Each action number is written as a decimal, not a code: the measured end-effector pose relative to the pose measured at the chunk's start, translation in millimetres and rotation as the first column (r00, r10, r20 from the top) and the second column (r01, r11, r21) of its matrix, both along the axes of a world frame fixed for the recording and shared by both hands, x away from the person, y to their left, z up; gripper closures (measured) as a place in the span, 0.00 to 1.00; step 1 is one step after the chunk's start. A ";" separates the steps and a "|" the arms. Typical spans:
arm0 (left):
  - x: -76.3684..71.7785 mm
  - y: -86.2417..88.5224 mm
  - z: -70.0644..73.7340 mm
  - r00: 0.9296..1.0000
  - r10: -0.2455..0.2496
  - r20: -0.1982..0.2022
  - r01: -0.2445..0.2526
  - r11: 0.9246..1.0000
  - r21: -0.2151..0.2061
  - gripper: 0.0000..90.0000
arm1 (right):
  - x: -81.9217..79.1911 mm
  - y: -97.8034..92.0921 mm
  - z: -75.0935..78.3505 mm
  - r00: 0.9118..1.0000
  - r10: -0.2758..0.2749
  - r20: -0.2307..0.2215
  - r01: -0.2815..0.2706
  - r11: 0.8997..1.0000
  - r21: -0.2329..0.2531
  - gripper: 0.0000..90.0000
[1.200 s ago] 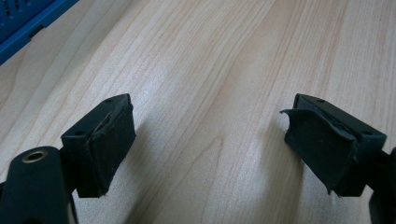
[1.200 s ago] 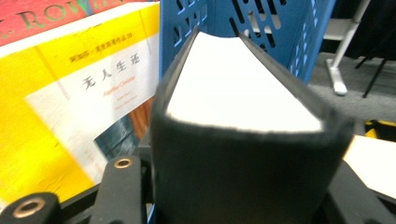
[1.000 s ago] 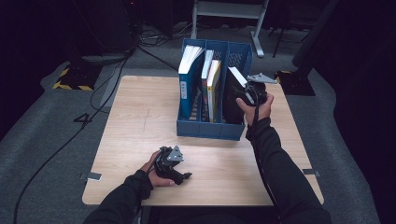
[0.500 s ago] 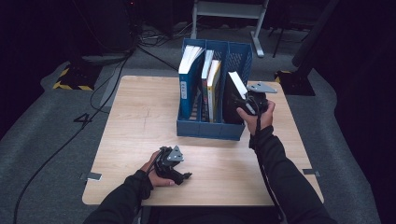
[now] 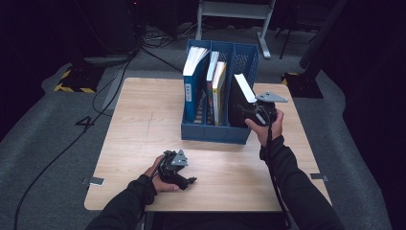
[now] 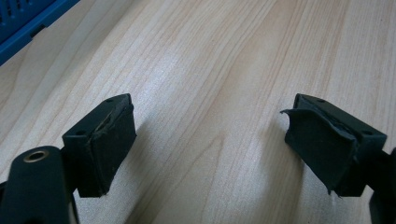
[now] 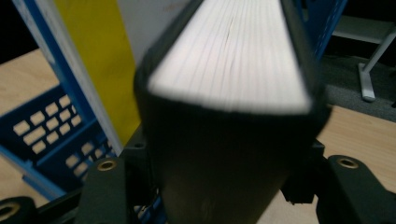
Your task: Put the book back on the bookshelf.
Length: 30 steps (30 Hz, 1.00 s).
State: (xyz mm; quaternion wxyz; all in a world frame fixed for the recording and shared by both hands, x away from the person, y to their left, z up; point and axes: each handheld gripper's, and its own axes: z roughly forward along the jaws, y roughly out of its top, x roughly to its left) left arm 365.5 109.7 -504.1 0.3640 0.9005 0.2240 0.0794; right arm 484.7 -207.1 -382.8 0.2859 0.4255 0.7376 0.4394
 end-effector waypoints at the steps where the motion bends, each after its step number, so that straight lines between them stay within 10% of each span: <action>1: 0.1 0.0 0.0 1.000 0.000 0.001 0.000 1.000 0.001 0.17 | -2.5 -0.7 -4.6 1.000 0.008 -0.006 -0.008 1.000 -0.020 0.47; 18: 0.2 0.1 0.1 1.000 -0.001 0.001 0.001 1.000 0.001 0.17 | -12.1 -11.7 -33.4 0.992 0.086 -0.088 -0.096 0.988 -0.117 0.52; 30: 0.4 -0.2 0.1 1.000 -0.001 -0.001 0.001 1.000 0.001 0.17 | -5.5 -1.6 -34.9 0.992 0.081 -0.093 -0.089 0.993 -0.082 0.51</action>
